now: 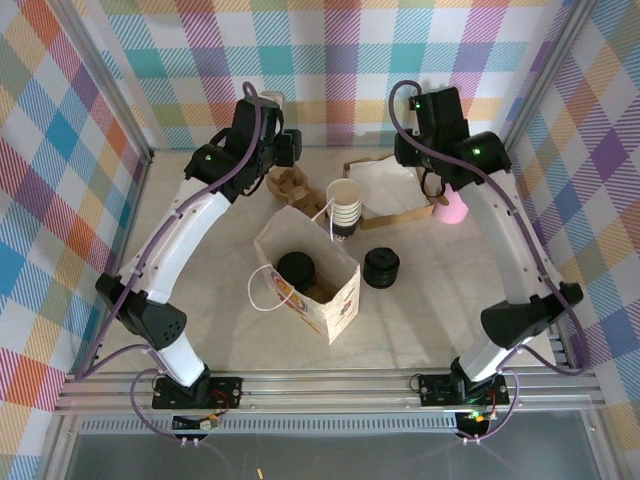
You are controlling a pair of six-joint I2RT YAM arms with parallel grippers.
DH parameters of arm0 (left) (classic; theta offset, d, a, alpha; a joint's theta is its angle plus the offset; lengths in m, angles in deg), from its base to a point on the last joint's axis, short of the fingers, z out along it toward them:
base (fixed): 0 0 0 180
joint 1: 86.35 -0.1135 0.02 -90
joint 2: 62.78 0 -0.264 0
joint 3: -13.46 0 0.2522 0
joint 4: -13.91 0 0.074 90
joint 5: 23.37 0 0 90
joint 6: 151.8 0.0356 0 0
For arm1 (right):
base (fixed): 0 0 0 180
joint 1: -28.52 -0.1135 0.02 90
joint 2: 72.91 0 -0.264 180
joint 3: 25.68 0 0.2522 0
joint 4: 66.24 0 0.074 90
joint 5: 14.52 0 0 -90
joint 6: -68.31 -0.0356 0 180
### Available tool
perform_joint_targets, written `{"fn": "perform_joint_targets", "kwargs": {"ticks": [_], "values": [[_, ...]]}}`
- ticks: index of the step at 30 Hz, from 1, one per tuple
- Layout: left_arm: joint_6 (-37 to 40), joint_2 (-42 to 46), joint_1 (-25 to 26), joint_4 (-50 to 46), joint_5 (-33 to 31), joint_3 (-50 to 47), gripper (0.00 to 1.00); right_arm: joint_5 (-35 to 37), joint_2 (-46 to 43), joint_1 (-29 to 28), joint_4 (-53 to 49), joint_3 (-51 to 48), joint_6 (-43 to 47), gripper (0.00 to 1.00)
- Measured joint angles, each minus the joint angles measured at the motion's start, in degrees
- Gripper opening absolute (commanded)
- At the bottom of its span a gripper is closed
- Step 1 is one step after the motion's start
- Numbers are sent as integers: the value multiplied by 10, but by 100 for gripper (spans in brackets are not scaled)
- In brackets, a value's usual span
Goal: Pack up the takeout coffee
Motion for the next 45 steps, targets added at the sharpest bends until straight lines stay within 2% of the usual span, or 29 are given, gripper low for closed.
{"fn": "perform_joint_targets", "kwargs": {"ticks": [5, 12, 23, 29, 39, 42, 45], "values": [[-7, -3, -14, -16, 7, 0, 54, -16, 59, 13, 9, 6, -8, 42], [-27, -3, -25, -42, 17, -18, 56, -47, 178, 30, 3, 67, -21, 54], [-80, 13, -41, -69, 45, -80, 56, -89, 332, 91, -10, 168, -31, 62], [-101, 21, -43, -68, 57, -96, 56, -94, 403, 106, -5, 184, -31, 68], [-117, 26, -45, -70, 61, -123, 56, -106, 499, 106, 5, 217, -31, 68], [-120, 26, -46, -70, 60, -127, 56, -107, 522, 106, 4, 228, -31, 65], [-121, 27, -46, -70, 61, -127, 56, -107, 538, 106, 0, 233, -29, 56]]}}
